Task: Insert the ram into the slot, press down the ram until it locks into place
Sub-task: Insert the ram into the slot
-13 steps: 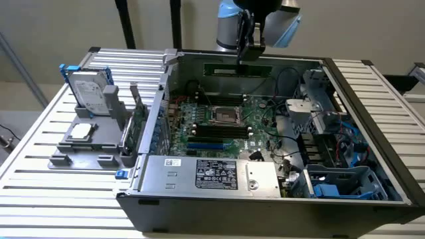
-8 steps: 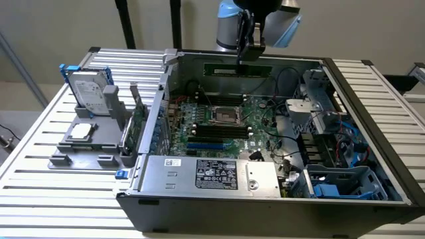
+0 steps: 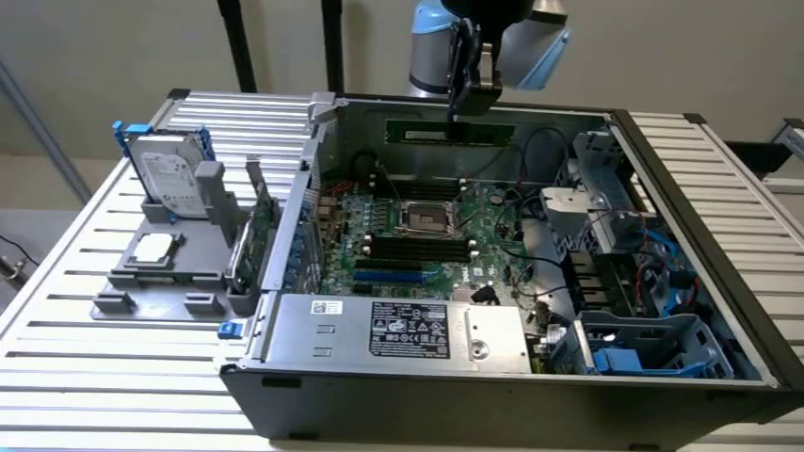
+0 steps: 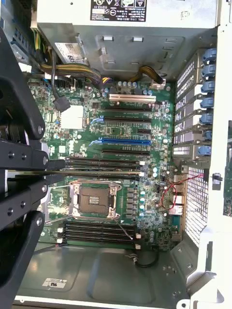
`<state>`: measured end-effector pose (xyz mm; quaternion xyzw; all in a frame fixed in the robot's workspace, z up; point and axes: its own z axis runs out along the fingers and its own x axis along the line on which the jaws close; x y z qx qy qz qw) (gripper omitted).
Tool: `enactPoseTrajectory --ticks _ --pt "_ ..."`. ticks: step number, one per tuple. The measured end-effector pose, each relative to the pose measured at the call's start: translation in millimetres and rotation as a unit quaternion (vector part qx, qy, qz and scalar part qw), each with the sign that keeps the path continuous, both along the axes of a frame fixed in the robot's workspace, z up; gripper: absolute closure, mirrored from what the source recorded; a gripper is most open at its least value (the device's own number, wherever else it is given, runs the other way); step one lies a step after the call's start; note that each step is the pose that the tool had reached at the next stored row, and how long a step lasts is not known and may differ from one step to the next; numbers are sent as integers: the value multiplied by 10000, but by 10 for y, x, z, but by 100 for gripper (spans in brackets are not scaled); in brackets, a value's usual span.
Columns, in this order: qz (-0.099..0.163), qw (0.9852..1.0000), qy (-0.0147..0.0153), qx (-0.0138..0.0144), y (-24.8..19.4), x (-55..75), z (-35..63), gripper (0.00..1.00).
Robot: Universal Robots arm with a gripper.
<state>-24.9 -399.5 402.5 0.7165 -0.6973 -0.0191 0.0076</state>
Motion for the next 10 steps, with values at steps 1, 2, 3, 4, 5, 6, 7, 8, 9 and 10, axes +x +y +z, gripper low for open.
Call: enactPoseTrajectory --ticks 1,2,3,4,5,6,7,8,9,10 --pt "0 10000 -6 0 0 -5 -5 86" --pt "0 10000 -22 0 0 -20 -18 86" --pt "-7 10000 -36 -1 0 -45 -35 86" --pt "-17 10000 -46 0 0 -68 -54 86" --pt "-30 10000 -54 0 0 -87 -71 86" --pt "-49 10000 -59 0 0 -106 -91 86" --pt "-67 10000 -63 0 0 -118 -109 86" --pt "-84 9999 -63 0 0 -119 -127 86" --pt "-105 9999 -63 0 0 -119 -145 86" --pt "-127 9999 -64 0 0 -119 -163 86"
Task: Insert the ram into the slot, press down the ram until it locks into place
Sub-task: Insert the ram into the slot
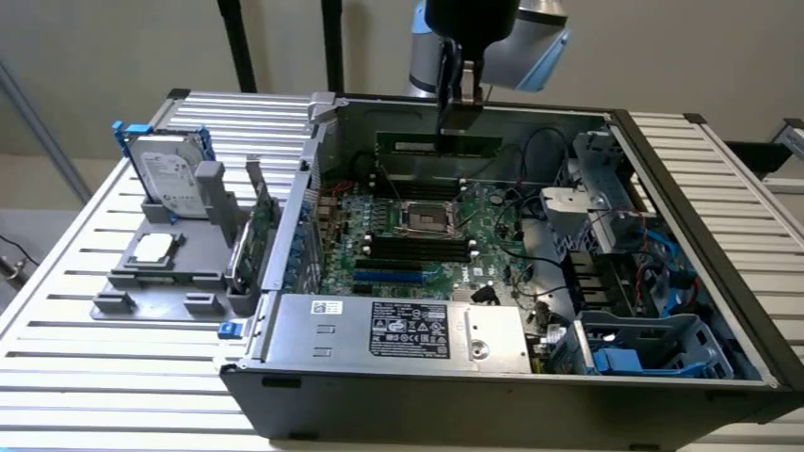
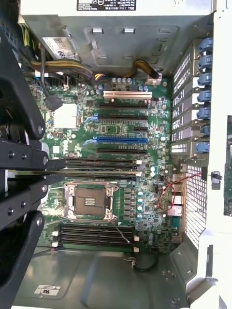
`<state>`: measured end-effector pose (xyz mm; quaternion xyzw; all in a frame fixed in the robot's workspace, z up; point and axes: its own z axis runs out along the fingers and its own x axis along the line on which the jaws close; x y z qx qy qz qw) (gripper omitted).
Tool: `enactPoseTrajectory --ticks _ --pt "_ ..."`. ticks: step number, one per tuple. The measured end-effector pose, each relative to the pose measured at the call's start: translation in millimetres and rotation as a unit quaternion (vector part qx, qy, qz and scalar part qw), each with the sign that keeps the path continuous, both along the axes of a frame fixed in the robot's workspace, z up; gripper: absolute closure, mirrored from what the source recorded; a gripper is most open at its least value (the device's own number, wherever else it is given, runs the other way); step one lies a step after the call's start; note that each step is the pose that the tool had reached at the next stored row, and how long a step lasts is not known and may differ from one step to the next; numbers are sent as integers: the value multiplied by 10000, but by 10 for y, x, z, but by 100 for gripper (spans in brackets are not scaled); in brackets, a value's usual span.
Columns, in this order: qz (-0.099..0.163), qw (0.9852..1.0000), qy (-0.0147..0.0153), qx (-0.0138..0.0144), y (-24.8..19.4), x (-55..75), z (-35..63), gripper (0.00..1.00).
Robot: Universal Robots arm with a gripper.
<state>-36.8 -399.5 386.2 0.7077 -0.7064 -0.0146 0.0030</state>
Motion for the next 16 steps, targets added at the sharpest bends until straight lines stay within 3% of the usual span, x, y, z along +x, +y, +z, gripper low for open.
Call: enactPoseTrajectory --ticks 16 --pt "-39 10000 0 0 0 0 -292 86"
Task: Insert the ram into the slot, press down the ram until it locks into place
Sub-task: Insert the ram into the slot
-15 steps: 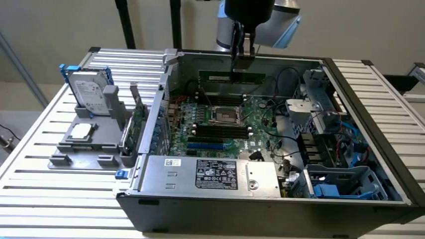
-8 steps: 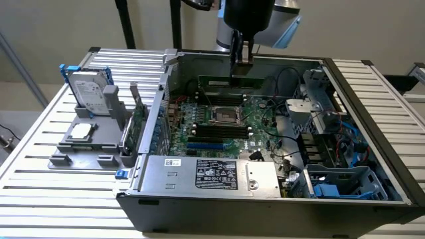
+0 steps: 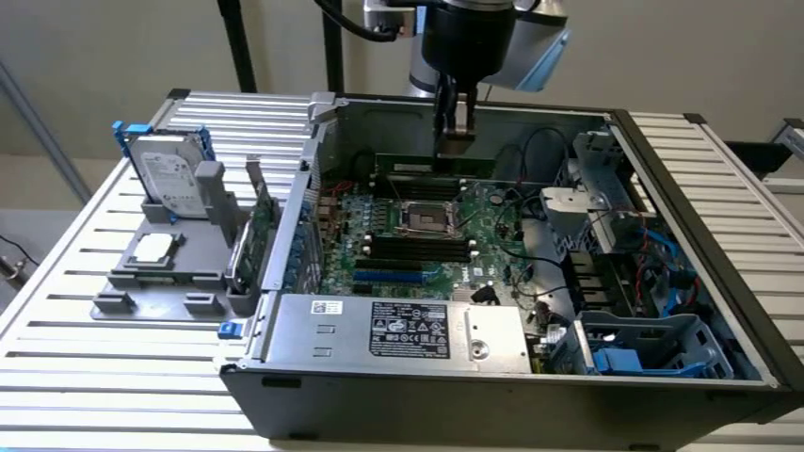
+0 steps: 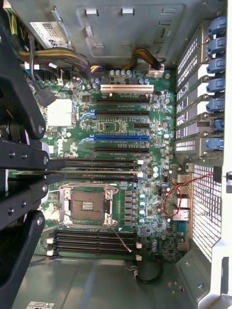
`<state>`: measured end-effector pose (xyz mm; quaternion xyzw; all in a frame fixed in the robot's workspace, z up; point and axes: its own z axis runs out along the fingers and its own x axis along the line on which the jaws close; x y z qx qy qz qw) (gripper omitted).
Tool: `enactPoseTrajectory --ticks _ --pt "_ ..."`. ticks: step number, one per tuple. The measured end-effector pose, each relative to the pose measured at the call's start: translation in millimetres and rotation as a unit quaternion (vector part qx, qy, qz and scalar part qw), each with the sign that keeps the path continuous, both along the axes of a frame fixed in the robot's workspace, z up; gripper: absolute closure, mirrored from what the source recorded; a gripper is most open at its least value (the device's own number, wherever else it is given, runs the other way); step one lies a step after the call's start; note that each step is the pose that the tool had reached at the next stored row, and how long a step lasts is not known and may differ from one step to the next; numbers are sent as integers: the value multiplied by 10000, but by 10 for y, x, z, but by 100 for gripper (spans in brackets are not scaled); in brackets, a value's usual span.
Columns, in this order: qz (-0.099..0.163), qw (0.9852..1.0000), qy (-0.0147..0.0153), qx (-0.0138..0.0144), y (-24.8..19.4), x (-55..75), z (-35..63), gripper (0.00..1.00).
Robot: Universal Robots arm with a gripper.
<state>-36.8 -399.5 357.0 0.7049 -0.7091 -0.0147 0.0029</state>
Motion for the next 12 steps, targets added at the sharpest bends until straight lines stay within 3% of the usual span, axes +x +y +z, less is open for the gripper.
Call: enactPoseTrajectory --ticks 12 --pt "-2 10000 0 0 0 0 -217 86"
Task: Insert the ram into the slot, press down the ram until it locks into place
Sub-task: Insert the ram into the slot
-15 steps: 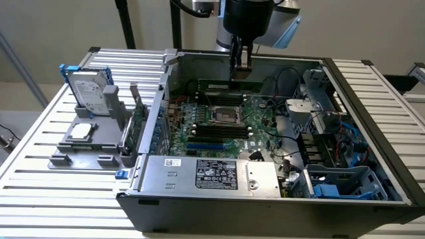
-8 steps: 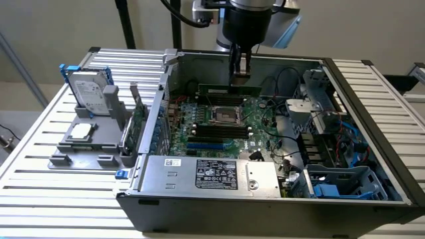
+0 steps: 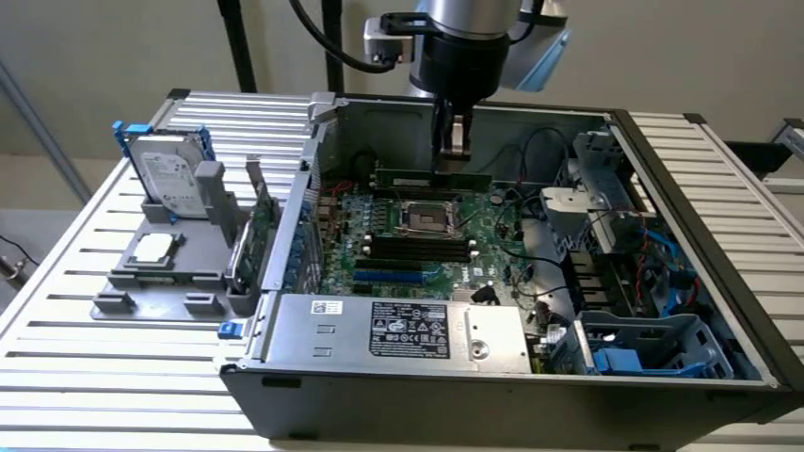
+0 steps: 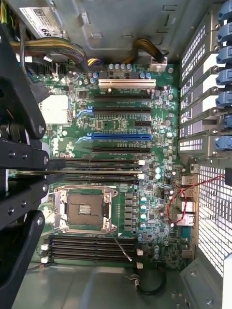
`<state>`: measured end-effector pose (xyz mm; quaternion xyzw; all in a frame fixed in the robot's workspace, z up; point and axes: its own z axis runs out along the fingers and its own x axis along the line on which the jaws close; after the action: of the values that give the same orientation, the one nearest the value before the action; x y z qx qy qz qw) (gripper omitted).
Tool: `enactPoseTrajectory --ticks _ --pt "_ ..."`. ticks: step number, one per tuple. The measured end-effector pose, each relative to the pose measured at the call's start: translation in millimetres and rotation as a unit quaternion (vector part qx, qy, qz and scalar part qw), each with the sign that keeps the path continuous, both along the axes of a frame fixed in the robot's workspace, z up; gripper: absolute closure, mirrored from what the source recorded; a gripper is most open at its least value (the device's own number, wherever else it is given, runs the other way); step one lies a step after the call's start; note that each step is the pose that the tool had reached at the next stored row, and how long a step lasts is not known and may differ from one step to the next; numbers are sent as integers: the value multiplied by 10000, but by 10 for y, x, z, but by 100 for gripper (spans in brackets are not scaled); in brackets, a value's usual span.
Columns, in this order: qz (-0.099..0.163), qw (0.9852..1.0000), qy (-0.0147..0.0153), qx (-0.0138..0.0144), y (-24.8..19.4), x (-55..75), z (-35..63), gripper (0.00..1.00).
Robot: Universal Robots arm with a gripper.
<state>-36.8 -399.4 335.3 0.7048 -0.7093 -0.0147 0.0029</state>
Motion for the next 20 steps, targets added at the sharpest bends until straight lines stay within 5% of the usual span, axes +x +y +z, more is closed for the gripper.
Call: enactPoseTrajectory --ticks 20 --pt "-1 10000 0 0 0 0 -366 86"
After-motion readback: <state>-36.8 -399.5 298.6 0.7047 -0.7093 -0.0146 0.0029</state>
